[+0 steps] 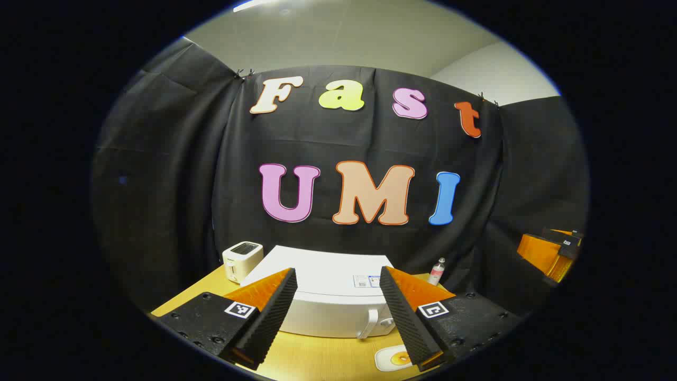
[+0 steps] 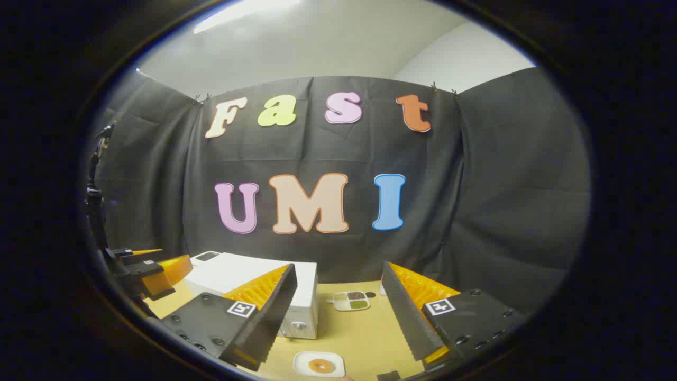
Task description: Open the microwave oven with the left hand, put the food in, and close the microwave oven.
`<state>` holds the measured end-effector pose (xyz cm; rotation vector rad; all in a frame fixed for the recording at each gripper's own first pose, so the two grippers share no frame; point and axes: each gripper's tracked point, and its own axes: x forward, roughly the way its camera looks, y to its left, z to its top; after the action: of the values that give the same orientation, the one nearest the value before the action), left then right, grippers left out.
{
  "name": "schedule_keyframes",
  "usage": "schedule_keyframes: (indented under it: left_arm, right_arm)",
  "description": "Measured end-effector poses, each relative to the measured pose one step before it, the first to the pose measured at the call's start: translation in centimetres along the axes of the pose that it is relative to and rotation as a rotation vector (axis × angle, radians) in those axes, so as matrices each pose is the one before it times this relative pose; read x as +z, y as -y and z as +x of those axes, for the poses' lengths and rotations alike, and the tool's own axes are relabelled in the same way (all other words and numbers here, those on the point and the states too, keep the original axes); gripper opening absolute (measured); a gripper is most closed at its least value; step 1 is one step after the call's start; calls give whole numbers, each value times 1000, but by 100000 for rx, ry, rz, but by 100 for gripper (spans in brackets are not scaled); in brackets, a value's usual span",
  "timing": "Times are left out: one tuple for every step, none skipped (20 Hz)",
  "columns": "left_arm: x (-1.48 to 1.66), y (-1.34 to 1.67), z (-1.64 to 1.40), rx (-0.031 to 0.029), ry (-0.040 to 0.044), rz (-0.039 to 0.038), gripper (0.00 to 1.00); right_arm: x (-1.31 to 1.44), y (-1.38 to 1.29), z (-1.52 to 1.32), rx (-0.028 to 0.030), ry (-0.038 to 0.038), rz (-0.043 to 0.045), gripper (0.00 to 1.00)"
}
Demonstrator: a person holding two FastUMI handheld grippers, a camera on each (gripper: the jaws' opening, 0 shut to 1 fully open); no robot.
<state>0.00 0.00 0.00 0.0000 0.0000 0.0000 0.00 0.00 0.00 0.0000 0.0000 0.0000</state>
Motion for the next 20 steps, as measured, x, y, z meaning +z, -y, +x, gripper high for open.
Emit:
schedule_keyframes:
  left_arm:
    - [-90,98,393,-207,-377,-85,94]
    - [-174,172,137,-398,-222,-316,93]
    - [-146,242,98,-663,-477,-335,93]
    - [-230,107,190,-403,-565,-253,92]
    - [-115,144,221,-345,-514,-120,95]
    - [-263,187,40,-379,-541,-17,95]
    - [-104,178,165,-318,-401,76,95]
    - [-180,179,72,-219,-493,153,95]
    - [-106,79,4,-195,-159,-25,96]
    - [-209,156,35,-167,-56,-433,95]
    - [-42,105,61,-179,63,-568,95]
    - [-244,20,23,181,-358,-298,95]
    - [-68,-72,-72,483,36,-88,95]
    - [-34,-38,-96,564,404,116,95]
    - [-203,-131,67,650,393,709,96]
    - [-494,-238,36,872,-736,1182,95]
    - [-719,-352,135,1195,-924,1449,95]
    - [-846,-345,29,1060,-1371,1436,95]
    - [-998,-240,54,630,-2008,1117,96]
    - [-1024,-79,37,70,-1805,565,92]
  right_arm:
    - [-17,205,73,-453,-15,-586,99]
    - [-71,233,103,-427,-233,-510,96]
    - [-139,154,65,-234,-395,-162,96]
    - [-95,59,58,-22,-277,23,99]
    - [65,154,100,-298,-39,-40,99]
    - [-89,246,134,-274,112,-55,99]
    - [59,128,68,-112,42,-28,99]
    - [-28,232,60,-222,123,133,99]
    - [-10,168,64,-3,202,413,99]
    - [-225,104,76,94,125,709,99]
    - [-271,77,80,69,-315,681,99]
    - [-560,232,12,234,-1171,540,99]
    - [-518,139,72,313,-1216,328,96]
    - [-307,207,126,94,-636,179,100]
    - [-252,279,129,-27,-550,238,99]
    - [-382,188,113,-112,-469,200,99]
    - [-327,351,72,-572,-625,274,99]
    - [-308,431,-22,-634,-725,384,99]
    - [-341,386,156,-729,-946,628,99]
    - [-294,313,92,-633,-922,649,96]
